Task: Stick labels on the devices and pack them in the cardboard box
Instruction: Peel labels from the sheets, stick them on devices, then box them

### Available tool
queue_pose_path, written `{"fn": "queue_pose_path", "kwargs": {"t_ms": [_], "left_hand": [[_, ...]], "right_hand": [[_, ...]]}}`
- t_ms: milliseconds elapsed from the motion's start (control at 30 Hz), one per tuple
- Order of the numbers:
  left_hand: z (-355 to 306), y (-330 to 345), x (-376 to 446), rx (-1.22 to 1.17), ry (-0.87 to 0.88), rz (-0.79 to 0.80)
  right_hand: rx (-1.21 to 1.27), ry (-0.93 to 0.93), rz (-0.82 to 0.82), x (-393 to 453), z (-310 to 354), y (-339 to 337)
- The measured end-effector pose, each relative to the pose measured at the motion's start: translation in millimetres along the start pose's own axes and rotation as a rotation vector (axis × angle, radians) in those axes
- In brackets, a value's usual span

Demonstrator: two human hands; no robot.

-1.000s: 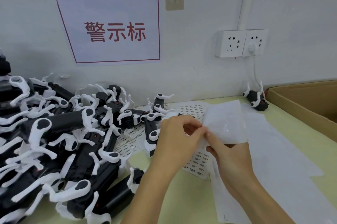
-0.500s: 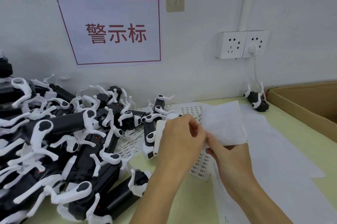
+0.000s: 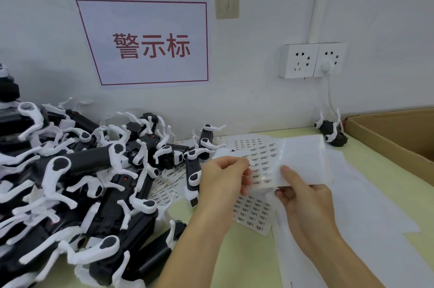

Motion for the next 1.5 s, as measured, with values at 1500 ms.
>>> {"fn": "queue_pose_path", "kwargs": {"t_ms": [1500], "left_hand": [[11.0, 3.1, -6.7, 0.853, 0.879, -0.059]], "right_hand": [[-0.157, 0.093, 0.381, -19.1, 11.4, 14.4]]}}
Point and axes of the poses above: each hand's wrist, its own x-axis towards the middle knuckle, its own y-axis out of the palm, z = x × y, the point moved 1 cm from there along x, towards the middle knuckle, and after that the axes turned 4 degrees about -z, right-handed, at the moved point
